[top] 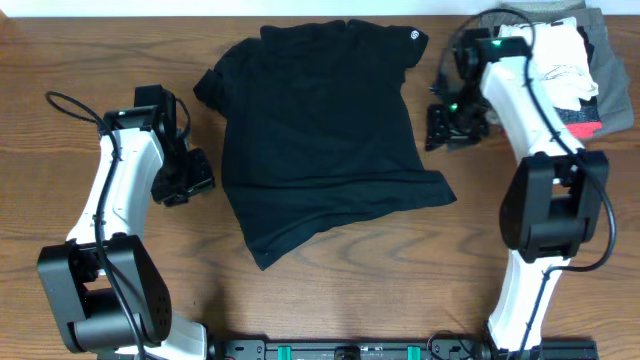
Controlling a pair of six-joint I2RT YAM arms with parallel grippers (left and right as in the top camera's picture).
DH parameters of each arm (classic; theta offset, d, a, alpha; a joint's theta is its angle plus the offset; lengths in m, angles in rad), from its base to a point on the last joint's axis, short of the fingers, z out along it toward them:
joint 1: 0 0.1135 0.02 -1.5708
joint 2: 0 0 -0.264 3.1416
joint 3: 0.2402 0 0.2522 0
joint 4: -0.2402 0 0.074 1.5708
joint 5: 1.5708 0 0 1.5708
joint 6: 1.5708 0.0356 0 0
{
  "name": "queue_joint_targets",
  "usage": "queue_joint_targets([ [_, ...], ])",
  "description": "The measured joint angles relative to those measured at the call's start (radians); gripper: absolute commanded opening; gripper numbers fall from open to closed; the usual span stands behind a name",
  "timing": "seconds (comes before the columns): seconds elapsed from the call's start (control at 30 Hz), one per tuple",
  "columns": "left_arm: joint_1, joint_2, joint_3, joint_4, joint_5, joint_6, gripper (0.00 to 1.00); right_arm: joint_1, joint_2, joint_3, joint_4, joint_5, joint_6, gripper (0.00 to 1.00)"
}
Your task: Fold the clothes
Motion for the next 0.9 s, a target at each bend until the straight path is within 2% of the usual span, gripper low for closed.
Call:
queue_joint_targets([
  [0.17,-0.061,0.000,-0.003,-0.013,0.076,0.031,0.46,0.097,0.000,0.000,0.056,-0.009,0.005,0.50],
  [0.37,-0.211,0.000,-0.050,-0.036,0.108,0.038,0.45,0.126,0.000,0.000,0.092,-0.010,0.028,0.53],
  [0.43,-0.249,0.000,-0.061,-0.043,0.112,0.037,0.37,0.121,0.000,0.000,0.107,-0.004,0.034,0.53],
  [0.53,-0.288,0.000,-0.082,-0.024,0.122,0.012,0.06,0.103,0.000,0.000,0.134,-0.002,0.037,0.50],
  [0.77,-0.313,-0.001,-0.246,0.140,0.127,-0.071,0.06,0.041,0.000,0.000,0.191,0.003,0.053,0.46],
  [0.9,-0.313,-0.001,-0.300,0.167,0.126,-0.123,0.06,0.035,0.000,0.000,0.201,0.004,0.053,0.45],
])
